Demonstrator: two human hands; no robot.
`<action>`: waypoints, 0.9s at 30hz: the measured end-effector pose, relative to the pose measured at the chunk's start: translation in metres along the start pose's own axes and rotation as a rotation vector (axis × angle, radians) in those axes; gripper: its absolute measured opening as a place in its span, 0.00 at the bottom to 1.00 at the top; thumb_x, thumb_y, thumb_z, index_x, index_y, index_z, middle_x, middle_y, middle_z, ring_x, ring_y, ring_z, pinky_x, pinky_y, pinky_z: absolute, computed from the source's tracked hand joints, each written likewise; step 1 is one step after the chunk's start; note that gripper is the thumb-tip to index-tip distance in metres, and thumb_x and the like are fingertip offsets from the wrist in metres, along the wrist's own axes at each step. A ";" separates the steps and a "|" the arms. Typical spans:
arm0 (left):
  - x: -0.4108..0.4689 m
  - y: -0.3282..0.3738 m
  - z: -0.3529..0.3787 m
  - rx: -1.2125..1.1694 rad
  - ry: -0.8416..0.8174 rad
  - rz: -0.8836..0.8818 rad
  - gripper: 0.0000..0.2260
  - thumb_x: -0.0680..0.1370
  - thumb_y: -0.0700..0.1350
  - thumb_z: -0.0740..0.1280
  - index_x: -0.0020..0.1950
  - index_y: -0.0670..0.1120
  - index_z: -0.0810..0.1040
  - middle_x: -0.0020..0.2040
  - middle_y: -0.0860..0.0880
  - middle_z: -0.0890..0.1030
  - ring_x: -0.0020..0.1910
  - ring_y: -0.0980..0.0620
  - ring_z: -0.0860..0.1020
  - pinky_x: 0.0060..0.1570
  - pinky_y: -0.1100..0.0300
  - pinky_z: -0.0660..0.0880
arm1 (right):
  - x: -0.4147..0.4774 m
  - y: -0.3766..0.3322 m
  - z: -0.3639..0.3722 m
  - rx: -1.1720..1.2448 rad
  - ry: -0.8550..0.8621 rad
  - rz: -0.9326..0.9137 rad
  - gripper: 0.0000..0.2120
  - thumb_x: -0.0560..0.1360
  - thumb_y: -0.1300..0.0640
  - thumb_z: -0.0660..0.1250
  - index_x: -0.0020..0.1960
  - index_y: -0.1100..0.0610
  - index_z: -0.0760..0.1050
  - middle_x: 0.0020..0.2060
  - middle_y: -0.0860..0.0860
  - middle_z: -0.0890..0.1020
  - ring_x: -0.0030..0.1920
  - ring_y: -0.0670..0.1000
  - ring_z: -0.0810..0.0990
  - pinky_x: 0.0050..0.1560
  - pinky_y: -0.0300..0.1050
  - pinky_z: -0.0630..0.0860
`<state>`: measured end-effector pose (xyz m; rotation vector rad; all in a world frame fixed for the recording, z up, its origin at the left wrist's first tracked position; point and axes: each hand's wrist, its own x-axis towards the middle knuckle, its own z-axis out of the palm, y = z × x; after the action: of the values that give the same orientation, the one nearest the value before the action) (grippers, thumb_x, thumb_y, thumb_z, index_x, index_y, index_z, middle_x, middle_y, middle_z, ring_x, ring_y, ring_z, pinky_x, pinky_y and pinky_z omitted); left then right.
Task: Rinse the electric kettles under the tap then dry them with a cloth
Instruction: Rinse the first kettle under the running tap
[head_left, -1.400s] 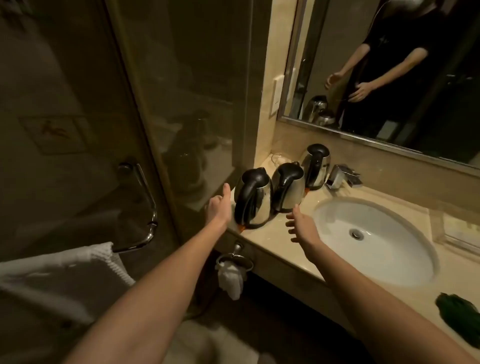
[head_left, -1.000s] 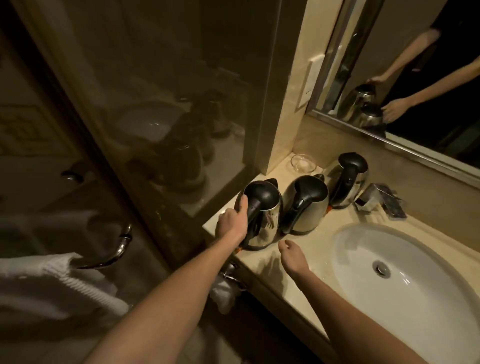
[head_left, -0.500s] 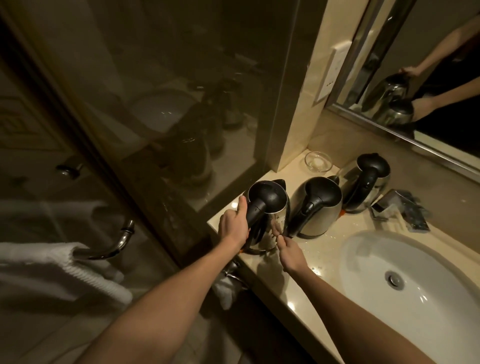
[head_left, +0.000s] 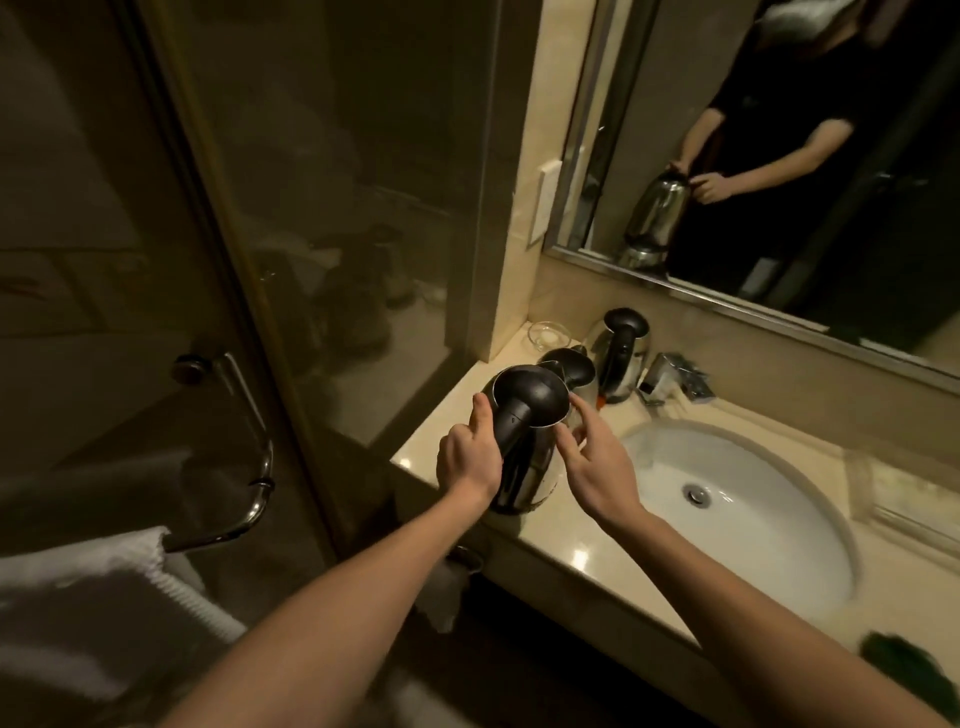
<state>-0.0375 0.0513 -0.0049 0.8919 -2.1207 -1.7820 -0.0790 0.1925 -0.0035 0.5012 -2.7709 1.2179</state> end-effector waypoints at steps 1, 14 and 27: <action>-0.008 0.004 0.002 0.019 -0.023 0.022 0.31 0.79 0.71 0.46 0.39 0.47 0.73 0.42 0.43 0.80 0.46 0.41 0.81 0.54 0.42 0.79 | -0.005 -0.004 -0.009 -0.050 0.009 -0.025 0.24 0.82 0.47 0.58 0.77 0.49 0.62 0.58 0.49 0.77 0.53 0.47 0.75 0.55 0.48 0.75; -0.070 0.021 0.091 0.104 -0.179 0.162 0.30 0.83 0.65 0.46 0.42 0.45 0.77 0.42 0.46 0.80 0.46 0.45 0.78 0.55 0.48 0.75 | -0.040 0.042 -0.102 -0.194 0.212 0.151 0.23 0.77 0.51 0.69 0.70 0.54 0.73 0.59 0.52 0.81 0.58 0.53 0.78 0.57 0.50 0.76; -0.076 0.027 0.224 0.089 -0.133 0.029 0.32 0.83 0.66 0.47 0.37 0.46 0.78 0.43 0.42 0.83 0.47 0.42 0.80 0.53 0.47 0.77 | -0.042 0.103 -0.176 -0.442 0.330 -0.372 0.16 0.73 0.56 0.60 0.55 0.59 0.82 0.41 0.52 0.83 0.34 0.51 0.80 0.30 0.39 0.72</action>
<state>-0.1064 0.2785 -0.0156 0.7789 -2.2997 -1.7912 -0.0843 0.3969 0.0361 0.6592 -2.4116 0.5304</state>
